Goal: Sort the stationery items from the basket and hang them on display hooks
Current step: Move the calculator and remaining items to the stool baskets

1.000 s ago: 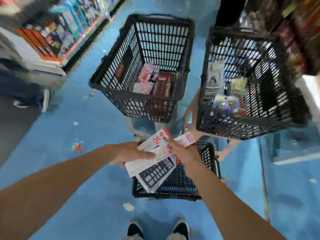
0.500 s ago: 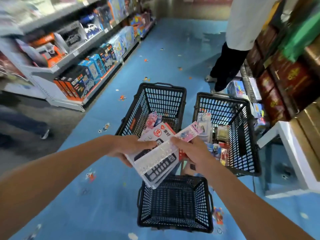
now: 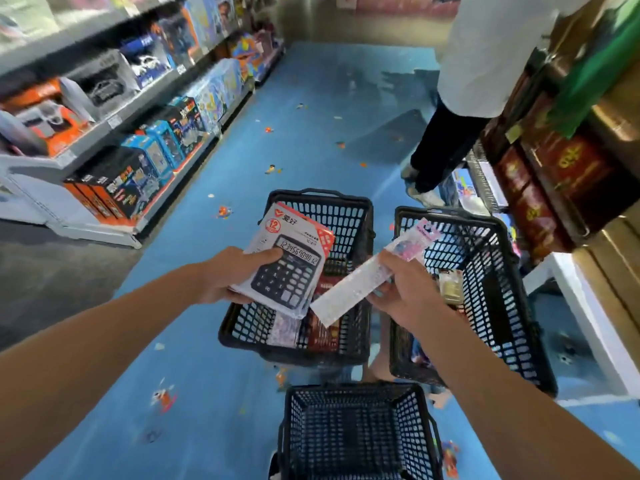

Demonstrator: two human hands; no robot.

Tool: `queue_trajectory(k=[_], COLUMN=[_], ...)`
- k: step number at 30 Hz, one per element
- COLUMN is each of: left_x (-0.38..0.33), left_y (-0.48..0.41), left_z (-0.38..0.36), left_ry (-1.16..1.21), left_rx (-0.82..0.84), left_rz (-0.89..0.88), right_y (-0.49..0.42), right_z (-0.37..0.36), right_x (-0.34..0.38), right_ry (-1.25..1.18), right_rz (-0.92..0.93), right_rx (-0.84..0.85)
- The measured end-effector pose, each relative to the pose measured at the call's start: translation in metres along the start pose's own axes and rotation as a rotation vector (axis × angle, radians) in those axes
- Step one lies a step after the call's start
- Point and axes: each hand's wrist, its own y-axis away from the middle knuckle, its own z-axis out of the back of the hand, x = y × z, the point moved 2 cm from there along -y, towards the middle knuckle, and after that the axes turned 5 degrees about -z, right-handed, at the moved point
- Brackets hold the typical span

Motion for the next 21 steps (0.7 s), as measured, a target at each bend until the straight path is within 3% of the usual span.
queue_trajectory(k=[7,11,21], left_x=[-0.017,-0.010,0.043], left_y=[-0.105,-0.156,-0.268], left_z=[0.004,-0.007,-0.052], left_ry=[0.120,0.160,0.246], left_rx=[0.067,0.101,0.185], left_rz=[-0.010,0.026,0.130], right_y=[-0.079,-0.116,-0.213], right_z=[-0.050,-0.075,-0.065], right_x=[-0.016,-0.032,-0.063], right_ry=[0.162,0.314,0.374], right_rz=[-0.050,-0.023,-0.013], right_rx=[-0.106,-0.059,-0.181])
